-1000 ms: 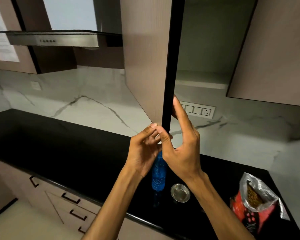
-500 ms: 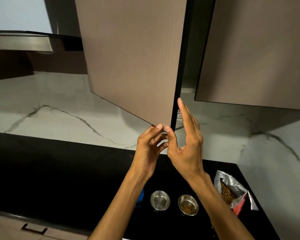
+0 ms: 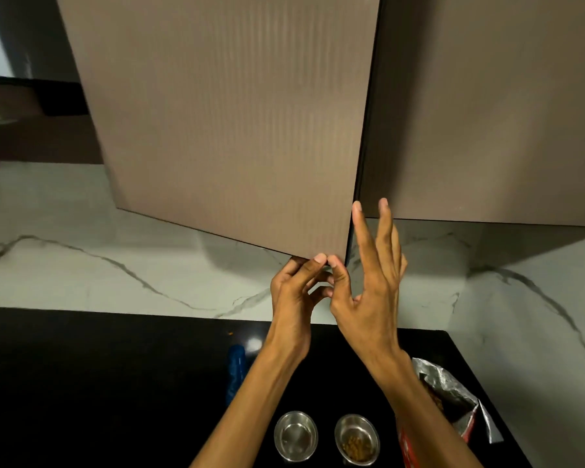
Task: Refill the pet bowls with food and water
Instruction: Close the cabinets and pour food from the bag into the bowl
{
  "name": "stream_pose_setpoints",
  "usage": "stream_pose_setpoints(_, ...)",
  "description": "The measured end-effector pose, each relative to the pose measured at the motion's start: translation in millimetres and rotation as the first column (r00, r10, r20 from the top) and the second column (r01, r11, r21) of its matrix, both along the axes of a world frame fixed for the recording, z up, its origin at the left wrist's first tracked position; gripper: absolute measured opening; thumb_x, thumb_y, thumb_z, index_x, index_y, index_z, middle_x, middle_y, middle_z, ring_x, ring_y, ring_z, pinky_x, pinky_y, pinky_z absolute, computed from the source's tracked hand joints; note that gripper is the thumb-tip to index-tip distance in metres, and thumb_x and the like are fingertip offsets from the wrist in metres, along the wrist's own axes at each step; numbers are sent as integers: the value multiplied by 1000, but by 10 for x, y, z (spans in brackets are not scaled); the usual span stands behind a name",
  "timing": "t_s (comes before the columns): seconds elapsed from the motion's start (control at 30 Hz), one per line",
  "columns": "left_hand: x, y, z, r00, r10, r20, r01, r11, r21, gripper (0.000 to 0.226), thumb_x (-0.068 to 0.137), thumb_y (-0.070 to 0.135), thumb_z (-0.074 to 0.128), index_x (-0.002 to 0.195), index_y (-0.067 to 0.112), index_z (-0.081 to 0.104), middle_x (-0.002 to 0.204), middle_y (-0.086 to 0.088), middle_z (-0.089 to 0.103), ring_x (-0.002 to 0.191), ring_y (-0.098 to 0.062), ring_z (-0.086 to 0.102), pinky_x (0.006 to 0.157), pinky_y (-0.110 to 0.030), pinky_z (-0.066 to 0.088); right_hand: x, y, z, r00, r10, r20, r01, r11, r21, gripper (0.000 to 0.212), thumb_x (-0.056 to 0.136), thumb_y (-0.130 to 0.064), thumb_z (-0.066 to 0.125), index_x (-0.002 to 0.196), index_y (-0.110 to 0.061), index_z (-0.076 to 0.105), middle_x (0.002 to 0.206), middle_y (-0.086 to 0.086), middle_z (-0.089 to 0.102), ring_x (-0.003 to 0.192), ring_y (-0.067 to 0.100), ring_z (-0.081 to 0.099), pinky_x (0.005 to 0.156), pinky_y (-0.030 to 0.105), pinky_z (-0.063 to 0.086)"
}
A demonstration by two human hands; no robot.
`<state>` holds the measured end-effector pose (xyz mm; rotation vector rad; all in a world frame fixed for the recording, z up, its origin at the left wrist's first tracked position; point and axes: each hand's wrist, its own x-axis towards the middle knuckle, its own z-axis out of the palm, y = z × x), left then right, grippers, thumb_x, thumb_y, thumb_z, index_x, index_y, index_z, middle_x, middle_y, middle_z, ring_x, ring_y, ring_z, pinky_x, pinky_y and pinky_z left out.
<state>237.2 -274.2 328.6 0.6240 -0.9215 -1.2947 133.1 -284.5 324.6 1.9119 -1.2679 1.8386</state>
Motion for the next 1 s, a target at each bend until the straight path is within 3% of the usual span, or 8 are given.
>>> stream_pose_setpoints(0.1,-91,-239,1,1000,-2,-10,2,1000,12,19,79,28,74,84,10,72,88,-10,74,85,-23,66,81,-41,51,-92,-220,-10,999,-38,-2,38,999,-8,72,100,-24,64,160,-30,26,174,9,12,161,16,12,124,42,11)
stream_pose_setpoints(0.27,-198,-613,-22,1000,23,-3,-23,1000,3,28,81,27,75,94,2,69,84,-11,70,75,-20,65,68,-33,53,-192,-570,-36,997,-70,32,71,997,-24,68,100,-27,63,159,-33,29,173,13,13,161,15,11,125,46,14)
stream_pose_setpoints(0.4,-264,-870,-67,998,64,5,-64,998,-9,33,81,26,75,97,-1,68,85,-12,70,73,-20,66,67,-32,56,-259,-816,-51,996,-80,37,81,996,-30,65,100,-28,64,157,-29,34,173,15,13,160,27,15,125,59,17)
stream_pose_setpoints(0.7,-400,-1297,-97,994,96,-41,-96,995,0,31,82,22,76,100,-1,69,90,-14,73,67,-19,64,62,-31,53,-388,-1253,-35,995,-99,29,100,995,-27,63,99,-30,66,156,-27,40,172,19,12,161,31,11,127,56,6)
stream_pose_setpoints(0.83,-434,-1418,-100,991,109,-73,-109,994,10,45,82,21,77,110,-12,64,93,-18,71,66,-20,63,61,-31,51,-406,-1367,-23,990,-142,0,142,989,-49,57,99,-29,67,153,-26,50,171,23,14,161,33,12,126,60,8)
stream_pose_setpoints(1.0,-454,-1520,-127,993,107,-48,-107,994,6,31,85,22,75,106,0,68,93,-13,73,71,-20,65,68,-34,53,-393,-1467,-30,975,-219,-30,216,974,-62,53,99,-30,66,150,-27,54,169,27,15,160,34,12,126,58,8)
